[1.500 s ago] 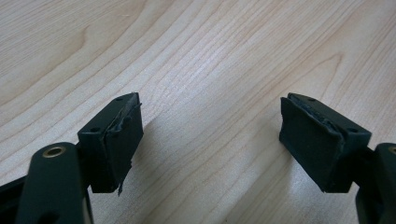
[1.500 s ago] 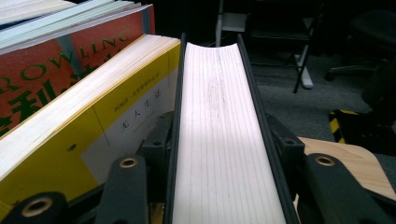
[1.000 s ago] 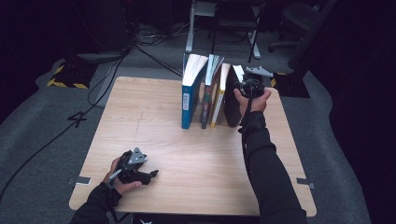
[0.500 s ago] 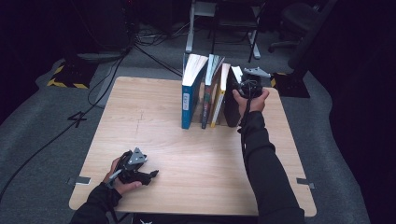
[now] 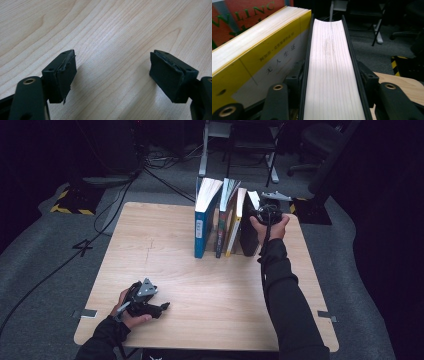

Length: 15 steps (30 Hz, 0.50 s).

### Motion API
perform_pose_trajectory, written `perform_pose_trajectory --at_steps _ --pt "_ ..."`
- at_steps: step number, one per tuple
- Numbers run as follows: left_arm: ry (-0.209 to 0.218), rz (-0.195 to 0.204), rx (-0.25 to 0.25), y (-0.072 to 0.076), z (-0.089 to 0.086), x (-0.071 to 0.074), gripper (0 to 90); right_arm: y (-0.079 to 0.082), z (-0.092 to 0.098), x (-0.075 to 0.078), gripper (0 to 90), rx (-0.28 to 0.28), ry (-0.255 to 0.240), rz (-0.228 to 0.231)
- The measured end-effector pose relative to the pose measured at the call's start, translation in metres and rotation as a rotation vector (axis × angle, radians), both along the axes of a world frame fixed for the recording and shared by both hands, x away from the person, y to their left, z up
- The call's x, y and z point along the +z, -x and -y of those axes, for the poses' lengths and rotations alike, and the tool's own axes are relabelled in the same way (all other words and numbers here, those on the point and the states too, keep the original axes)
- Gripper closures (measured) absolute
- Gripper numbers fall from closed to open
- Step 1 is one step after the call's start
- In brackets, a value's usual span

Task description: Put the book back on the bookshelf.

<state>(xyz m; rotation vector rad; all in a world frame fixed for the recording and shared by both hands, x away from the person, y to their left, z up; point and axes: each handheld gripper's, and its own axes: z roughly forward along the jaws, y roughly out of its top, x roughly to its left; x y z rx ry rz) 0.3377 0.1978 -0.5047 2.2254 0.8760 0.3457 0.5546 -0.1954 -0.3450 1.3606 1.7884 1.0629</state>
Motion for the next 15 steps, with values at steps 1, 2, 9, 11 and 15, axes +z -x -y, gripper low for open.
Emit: perform_pose_trajectory --at_steps 1,2,9,11,15 --pt "0.0 0.0 0.001 0.0 0.0 0.0 21.4 0.003 0.002 0.002 48.7 -0.003 -0.007 0.003" --pt "-0.001 0.0 -0.001 0.0 0.0 0.0 21.4 0.004 0.003 0.002 47.9 0.009 -0.002 0.006" --pt "0.001 -0.001 0.002 0.0 0.0 0.0 21.4 0.018 0.011 0.0 43.7 0.06 0.016 -0.002" --pt "-0.001 -0.001 0.002 0.0 0.0 0.0 21.4 0.021 0.012 0.0 43.2 0.082 0.04 -0.001" --pt "-0.002 0.0 0.002 0.0 0.0 0.0 21.4 0.022 0.014 -0.002 42.2 0.104 0.043 -0.017"
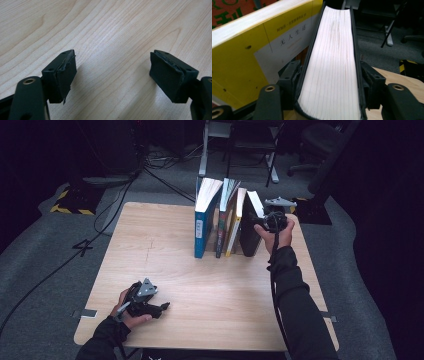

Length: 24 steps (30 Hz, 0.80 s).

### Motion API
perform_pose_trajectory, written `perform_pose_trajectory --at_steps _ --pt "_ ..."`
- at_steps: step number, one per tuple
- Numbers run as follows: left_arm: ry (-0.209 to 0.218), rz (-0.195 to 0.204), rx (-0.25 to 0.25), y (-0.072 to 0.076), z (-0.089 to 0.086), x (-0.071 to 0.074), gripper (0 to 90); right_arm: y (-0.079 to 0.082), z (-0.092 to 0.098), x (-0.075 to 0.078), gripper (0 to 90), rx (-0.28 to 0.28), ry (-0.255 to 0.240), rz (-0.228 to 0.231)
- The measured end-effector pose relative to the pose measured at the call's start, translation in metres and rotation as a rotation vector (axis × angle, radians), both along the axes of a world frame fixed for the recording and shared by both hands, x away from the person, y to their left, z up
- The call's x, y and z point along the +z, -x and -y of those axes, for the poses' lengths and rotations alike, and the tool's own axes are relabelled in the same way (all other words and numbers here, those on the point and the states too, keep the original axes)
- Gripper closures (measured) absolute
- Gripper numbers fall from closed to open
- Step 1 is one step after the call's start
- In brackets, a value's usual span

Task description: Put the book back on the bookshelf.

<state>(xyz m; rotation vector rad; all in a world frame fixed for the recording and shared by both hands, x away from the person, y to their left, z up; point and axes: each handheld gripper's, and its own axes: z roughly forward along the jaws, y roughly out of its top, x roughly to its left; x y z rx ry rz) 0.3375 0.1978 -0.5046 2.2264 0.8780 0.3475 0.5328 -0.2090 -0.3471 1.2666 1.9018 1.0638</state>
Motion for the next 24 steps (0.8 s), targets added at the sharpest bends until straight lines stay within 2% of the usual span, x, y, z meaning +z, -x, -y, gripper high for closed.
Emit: perform_pose_trajectory --at_steps 5,8,12,14,15,20,24 --pt "0.001 -0.001 0.002 0.0 0.0 0.0 21.4 0.001 0.002 -0.004 40.0 0.021 0.02 -0.036" --pt "0.003 -0.001 0.003 0.0 0.0 0.0 21.4 0.003 0.0 -0.007 39.0 0.033 0.066 -0.051" --pt "0.0 0.0 0.001 0.0 0.0 0.0 21.4 0.005 0.001 -0.011 38.1 0.049 0.1 -0.068" --pt "0.0 0.0 0.001 0.0 0.0 0.0 21.4 0.006 0.001 -0.013 36.6 0.06 0.101 -0.082" --pt "0.0 0.0 0.001 0.0 0.0 0.0 21.3 0.006 0.002 -0.014 36.3 0.07 0.096 -0.086" --pt "0.0 0.0 0.001 0.0 0.0 0.0 21.3 0.012 0.003 -0.019 34.6 0.092 0.136 -0.088" --pt "0.001 -0.001 0.003 0.0 0.0 0.0 21.3 0.019 0.005 -0.02 33.8 0.107 0.129 -0.084"
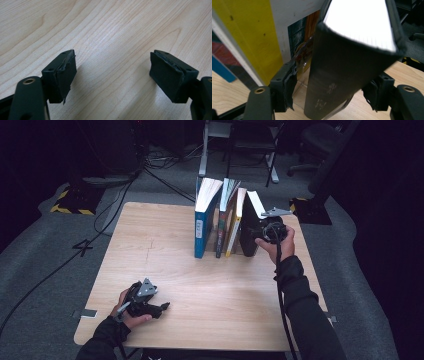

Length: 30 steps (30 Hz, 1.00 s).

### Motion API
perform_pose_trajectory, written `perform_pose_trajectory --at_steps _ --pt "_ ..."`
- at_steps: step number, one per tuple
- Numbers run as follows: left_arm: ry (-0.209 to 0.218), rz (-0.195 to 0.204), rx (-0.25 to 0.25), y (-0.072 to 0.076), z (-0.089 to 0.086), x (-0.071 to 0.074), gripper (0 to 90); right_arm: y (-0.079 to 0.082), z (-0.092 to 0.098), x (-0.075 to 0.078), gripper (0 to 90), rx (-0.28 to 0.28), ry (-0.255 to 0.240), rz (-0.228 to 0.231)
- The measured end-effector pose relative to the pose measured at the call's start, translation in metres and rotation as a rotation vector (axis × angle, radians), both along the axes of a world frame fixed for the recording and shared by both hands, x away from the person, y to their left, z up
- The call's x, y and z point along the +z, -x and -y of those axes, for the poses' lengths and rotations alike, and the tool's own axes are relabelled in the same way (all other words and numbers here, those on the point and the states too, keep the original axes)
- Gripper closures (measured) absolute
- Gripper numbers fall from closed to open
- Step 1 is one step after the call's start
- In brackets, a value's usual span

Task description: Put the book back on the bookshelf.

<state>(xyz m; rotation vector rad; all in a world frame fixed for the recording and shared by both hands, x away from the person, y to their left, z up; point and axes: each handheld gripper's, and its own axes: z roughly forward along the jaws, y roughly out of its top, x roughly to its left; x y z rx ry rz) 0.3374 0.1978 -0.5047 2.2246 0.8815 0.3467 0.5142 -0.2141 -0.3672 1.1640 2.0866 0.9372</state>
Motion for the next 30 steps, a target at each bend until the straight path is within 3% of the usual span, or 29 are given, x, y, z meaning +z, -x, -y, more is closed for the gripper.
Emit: perform_pose_trajectory --at_steps 4,19,30 --pt "-0.001 0.001 -0.001 0.0 0.0 0.0 21.3 0.005 0.004 0.001 33.0 0.021 -0.014 -0.001" --pt "0.0 0.0 0.0 0.0 0.0 0.0 21.3 0.027 0.01 0.0 30.2 0.09 0.06 0.014" --pt "0.0 0.0 0.001 0.0 0.0 0.0 21.3 0.043 0.017 0.0 30.3 0.132 0.086 0.022"
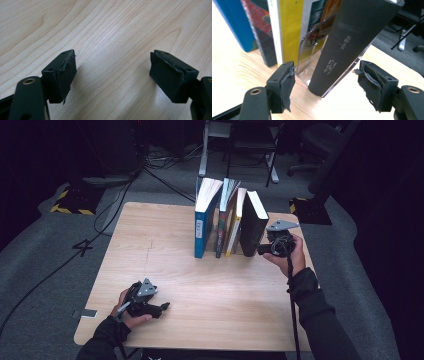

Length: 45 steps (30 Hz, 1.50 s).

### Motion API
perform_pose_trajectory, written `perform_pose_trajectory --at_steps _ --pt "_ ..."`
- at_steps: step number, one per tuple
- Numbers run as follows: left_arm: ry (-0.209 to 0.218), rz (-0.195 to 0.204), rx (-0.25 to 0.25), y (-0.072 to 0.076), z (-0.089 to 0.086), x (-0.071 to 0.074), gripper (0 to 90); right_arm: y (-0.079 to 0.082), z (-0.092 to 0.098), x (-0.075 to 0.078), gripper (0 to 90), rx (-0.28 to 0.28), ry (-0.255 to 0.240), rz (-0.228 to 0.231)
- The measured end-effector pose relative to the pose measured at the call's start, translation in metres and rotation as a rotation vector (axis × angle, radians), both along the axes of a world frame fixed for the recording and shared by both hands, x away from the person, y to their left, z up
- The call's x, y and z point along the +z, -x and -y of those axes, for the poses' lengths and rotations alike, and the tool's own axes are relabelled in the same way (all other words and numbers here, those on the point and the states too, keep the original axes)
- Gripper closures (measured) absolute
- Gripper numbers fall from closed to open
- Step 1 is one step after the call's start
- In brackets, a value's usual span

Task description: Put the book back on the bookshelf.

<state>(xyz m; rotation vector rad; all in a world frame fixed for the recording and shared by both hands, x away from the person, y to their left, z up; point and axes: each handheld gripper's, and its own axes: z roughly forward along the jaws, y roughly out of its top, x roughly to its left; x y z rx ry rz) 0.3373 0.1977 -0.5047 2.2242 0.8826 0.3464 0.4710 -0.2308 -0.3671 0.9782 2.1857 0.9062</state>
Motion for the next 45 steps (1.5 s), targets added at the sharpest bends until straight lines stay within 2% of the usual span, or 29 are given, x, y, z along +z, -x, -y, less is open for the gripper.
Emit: perform_pose_trajectory --at_steps 9,19,27,29,40,45 --pt "-0.001 0.001 -0.002 0.0 0.0 0.0 21.3 0.01 0.004 -0.003 31.0 0.016 0.033 0.007" --pt "0.002 0.0 0.002 0.0 0.0 0.0 21.2 0.027 0.009 -0.008 30.1 0.062 0.053 0.002" --pt "0.002 0.0 0.003 0.0 0.0 0.0 21.2 0.04 0.013 -0.02 28.8 0.096 0.072 -0.025" --pt "0.0 -0.001 0.003 0.0 0.0 0.0 21.2 0.045 0.014 -0.023 28.9 0.106 0.091 -0.02" --pt "0.001 0.0 0.005 0.0 0.001 0.0 21.1 0.066 0.025 -0.035 29.0 0.145 0.082 -0.023" --pt "0.001 -0.001 0.005 0.0 0.001 0.0 21.1 0.075 0.032 -0.042 28.8 0.158 0.095 -0.019"
